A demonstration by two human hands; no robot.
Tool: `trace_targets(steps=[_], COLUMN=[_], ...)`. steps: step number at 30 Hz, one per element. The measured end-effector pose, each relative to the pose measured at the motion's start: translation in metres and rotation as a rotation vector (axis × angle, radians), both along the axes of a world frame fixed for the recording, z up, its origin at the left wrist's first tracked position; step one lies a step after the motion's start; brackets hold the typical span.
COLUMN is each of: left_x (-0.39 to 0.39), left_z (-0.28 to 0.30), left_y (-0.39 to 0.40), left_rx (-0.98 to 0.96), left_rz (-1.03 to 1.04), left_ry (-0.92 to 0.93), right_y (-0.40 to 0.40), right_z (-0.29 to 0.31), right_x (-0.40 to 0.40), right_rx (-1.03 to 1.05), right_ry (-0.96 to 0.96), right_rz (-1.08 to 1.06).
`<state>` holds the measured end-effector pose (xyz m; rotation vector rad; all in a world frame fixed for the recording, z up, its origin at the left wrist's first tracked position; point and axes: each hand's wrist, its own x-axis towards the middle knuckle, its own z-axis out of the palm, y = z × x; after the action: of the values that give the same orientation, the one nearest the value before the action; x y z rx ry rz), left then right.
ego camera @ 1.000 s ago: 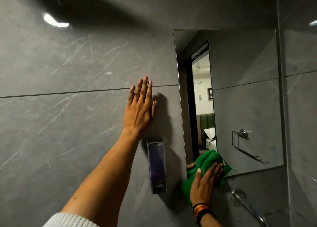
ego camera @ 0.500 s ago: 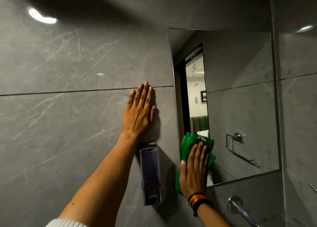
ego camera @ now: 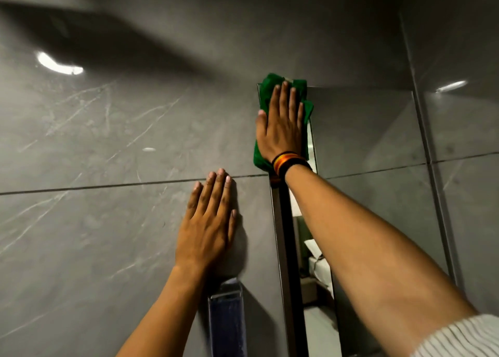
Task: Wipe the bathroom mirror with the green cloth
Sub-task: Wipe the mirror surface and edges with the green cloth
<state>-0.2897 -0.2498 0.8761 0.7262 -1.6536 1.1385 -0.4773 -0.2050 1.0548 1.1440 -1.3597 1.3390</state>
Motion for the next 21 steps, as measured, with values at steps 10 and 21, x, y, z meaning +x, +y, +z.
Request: trace_targets(steps=[10, 21], left_x=[0.001, -0.004], left_z=[0.000, 0.001], left_y=[-0.001, -0.001], left_rx=[-0.018, -0.052], left_rz=[0.015, -0.055], left_ry=[-0.014, -0.008], right_y=[0.004, 0.028], right_z=[0.021, 0.054], right_x=[-0.026, -0.166], right_rx=[-0.057, -0.021], right_ry=[0.291, -0.007], right_rz=[0.106, 0.042])
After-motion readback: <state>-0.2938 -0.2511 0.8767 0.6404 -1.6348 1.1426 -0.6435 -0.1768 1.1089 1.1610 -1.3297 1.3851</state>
